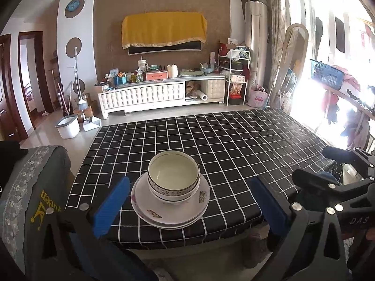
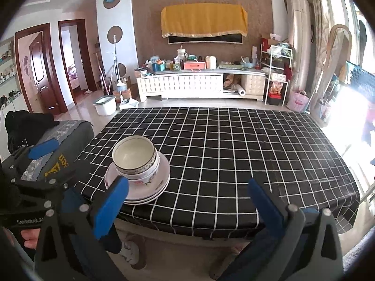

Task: Organize plates and bowls

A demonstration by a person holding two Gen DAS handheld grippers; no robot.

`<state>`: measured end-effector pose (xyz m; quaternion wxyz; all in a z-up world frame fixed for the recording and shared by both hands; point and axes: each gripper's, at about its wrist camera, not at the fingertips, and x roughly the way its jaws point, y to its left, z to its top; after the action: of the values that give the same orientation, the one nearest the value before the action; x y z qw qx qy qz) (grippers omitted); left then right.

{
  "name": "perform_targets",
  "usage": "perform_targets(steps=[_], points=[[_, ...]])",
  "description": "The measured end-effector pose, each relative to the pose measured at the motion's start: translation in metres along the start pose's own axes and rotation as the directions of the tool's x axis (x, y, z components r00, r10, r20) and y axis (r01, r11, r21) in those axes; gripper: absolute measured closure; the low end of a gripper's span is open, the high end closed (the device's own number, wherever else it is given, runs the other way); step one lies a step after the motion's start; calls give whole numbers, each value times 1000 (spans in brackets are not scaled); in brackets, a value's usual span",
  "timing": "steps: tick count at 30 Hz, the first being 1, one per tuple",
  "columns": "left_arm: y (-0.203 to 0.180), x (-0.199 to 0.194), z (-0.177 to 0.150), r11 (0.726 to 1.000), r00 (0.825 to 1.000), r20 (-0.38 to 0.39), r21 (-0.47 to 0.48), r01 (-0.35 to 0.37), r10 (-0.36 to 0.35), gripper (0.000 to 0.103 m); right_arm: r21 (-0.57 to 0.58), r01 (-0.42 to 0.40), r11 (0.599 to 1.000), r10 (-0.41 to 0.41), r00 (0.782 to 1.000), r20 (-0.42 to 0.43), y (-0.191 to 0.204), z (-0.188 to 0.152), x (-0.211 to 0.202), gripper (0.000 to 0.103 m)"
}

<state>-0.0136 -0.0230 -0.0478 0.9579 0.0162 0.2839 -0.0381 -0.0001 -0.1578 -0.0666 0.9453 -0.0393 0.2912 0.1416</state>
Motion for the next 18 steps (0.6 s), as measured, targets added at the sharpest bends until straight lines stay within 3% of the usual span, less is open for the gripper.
perform_targets(steps=[18], points=[[-5,-5,1,1000,1000,5,6,10,-10,0,18,-5,1000,5,1000,6,-7,-3,-5,0]])
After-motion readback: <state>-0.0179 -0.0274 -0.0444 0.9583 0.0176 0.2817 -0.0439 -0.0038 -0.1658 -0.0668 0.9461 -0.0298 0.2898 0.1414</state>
